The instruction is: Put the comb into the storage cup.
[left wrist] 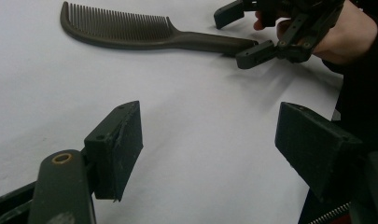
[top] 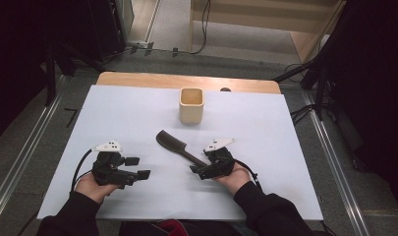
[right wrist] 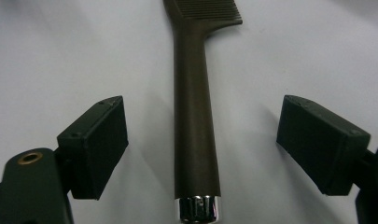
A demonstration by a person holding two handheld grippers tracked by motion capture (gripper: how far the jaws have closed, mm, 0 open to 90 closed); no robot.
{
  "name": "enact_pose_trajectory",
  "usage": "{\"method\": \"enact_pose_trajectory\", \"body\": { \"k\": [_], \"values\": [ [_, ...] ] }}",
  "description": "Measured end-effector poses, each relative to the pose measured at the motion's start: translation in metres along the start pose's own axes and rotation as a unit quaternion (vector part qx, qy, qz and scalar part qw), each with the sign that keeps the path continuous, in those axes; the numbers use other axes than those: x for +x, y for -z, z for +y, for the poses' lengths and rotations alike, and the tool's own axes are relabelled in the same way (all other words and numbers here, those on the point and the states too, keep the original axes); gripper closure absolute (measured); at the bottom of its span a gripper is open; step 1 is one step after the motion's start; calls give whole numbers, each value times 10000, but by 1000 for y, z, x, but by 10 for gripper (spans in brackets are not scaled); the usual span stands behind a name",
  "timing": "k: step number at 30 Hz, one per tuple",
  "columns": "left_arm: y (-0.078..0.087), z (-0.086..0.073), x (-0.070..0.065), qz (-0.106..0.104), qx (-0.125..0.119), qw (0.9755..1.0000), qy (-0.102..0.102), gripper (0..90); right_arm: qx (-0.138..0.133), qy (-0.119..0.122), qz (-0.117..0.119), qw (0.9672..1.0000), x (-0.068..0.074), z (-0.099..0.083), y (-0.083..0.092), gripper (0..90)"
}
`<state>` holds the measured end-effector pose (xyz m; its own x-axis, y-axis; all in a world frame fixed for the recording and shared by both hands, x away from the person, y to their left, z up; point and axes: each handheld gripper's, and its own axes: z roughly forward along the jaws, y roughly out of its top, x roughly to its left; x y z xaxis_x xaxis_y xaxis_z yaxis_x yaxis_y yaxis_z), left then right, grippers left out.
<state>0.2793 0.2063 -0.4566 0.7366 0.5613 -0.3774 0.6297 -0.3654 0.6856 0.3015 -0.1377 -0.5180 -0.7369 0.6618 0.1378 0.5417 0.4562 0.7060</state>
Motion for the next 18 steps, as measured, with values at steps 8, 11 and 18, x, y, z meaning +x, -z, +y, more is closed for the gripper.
{"method": "enact_pose_trajectory", "body": {
  "k": [8, 11, 18],
  "values": [
    [-1, 0, 0, 0, 11, 10000, -5, 239, -125, 211, -267, 9993, 5, -4, 1, 339],
    [-1, 0, 0, 2, 14, 10000, 4, 239, -134, 307, -279, 9991, 7, -5, 1, 427],
    [-2, 0, 0, 21, 54, 10000, 1, 239, -170, 462, -286, 9984, 12, -6, 1, 607]
  ]
}}
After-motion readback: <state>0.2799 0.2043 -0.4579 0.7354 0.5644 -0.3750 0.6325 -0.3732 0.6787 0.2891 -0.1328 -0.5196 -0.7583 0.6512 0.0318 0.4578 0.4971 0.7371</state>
